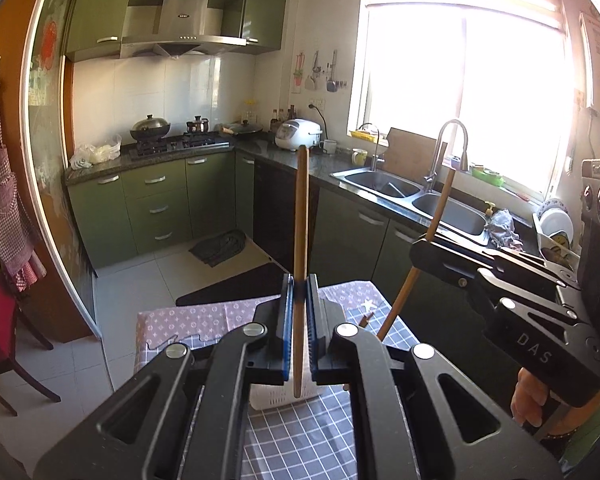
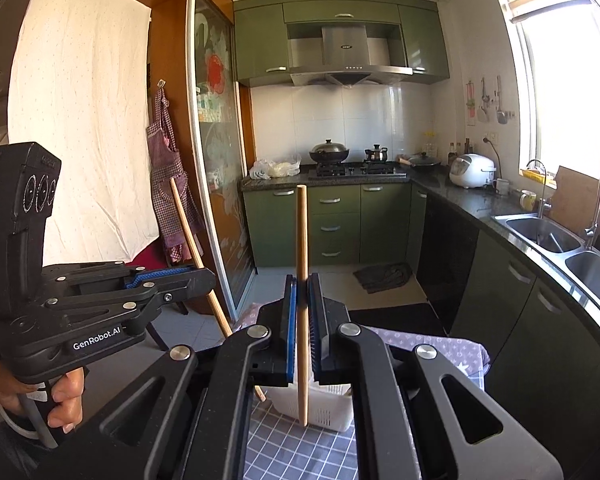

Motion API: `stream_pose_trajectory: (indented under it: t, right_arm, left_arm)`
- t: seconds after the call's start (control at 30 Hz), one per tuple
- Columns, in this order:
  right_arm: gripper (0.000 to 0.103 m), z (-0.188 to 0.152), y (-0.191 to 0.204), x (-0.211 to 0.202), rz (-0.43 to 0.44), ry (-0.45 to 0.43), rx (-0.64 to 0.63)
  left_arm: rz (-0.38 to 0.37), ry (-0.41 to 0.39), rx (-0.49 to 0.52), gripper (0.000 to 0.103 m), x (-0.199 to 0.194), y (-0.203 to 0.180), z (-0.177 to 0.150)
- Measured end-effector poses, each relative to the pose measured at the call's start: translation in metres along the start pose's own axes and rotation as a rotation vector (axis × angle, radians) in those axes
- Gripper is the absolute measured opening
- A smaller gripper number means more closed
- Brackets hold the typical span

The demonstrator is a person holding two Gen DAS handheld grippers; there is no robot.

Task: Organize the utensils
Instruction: 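Lower both chopsticks into the caddy and open both grippers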

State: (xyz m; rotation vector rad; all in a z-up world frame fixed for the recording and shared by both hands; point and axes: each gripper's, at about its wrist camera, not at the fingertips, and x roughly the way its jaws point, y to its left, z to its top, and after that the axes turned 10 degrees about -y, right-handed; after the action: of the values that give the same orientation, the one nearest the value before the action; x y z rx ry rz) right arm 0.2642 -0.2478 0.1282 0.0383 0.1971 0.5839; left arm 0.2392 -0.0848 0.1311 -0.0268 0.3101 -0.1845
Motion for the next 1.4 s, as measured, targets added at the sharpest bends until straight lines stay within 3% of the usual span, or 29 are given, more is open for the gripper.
stream_pose_trajectory:
  t: [0.13, 0.27, 0.5, 0.73, 0.93, 1.03, 1.23, 1.4]
  right_arm:
    - [0.007, 0.02, -0.009, 0.02, -0.027, -0.027, 0.004]
    - [0.007, 0.019, -0.02, 0.048, -0.041, -0.006, 0.012]
    - [0.006, -0.025, -0.027, 0.088, -0.05, 0.08, 0.023]
    - [0.006, -0.073, -0.031, 0.113, -0.066, 0.163, 0.033]
    - [0.007, -0.098, -0.029, 0.122, -0.078, 0.199, 0.023]
    - [0.015, -0.098, -0.027, 0.117, -0.084, 0.187, 0.017]
    - [0.016, -0.078, -0.022, 0.096, -0.105, 0.139, 0.003]
    - [0.018, -0.085, -0.019, 0.094, -0.092, 0.19, 0.016]
  left_arm:
    - [0.023, -0.029, 0.014, 0.006, 0.019, -0.001, 0.014]
    - [0.064, -0.012, 0.031, 0.006, 0.046, -0.001, 0.008]
    - [0.085, 0.097, 0.017, 0.006, 0.094, 0.008, -0.033]
    - [0.098, 0.174, 0.007, 0.006, 0.117, 0.012, -0.078]
    - [0.13, 0.173, 0.001, 0.008, 0.117, 0.016, -0.1]
    - [0.124, 0.171, -0.014, 0.019, 0.115, 0.021, -0.1]
    - [0.124, 0.141, 0.004, 0.019, 0.112, 0.022, -0.088]
    - [0.105, 0.172, -0.014, 0.019, 0.115, 0.022, -0.09]
